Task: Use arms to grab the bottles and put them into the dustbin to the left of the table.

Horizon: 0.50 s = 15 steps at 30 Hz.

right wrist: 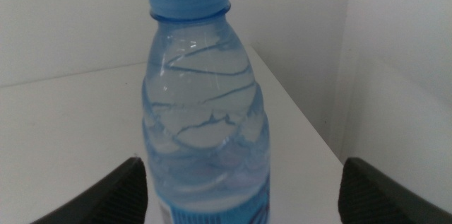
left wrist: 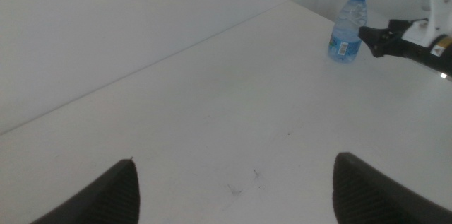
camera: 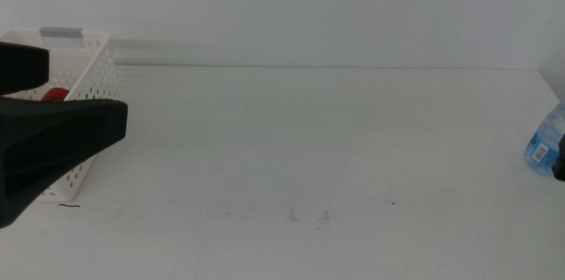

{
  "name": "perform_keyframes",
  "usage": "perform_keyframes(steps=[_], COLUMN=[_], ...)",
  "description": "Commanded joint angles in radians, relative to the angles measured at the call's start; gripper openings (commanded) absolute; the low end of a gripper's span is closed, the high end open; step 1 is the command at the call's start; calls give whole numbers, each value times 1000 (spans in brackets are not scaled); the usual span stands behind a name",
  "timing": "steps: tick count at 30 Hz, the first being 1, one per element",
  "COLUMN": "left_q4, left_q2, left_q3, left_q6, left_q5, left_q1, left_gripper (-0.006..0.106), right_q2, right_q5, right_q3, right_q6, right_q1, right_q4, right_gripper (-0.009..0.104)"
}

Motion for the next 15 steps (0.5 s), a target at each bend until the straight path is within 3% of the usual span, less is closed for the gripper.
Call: perform_keyframes(steps=[1, 15], left_q4=[3, 3], left_q2=[-5, -5], left_q3=[1, 1], left_q6=[-4, -4], left_q5=[-13, -13], left_q1=[-7, -7], left_gripper=[94, 94], right_q2=[41, 220], right_q5=[-12, 40], right_q3=[-45, -254], right_q6=[-2, -2], right_q1=[-9, 22], right_q4=[0, -32], right_gripper=[86, 86])
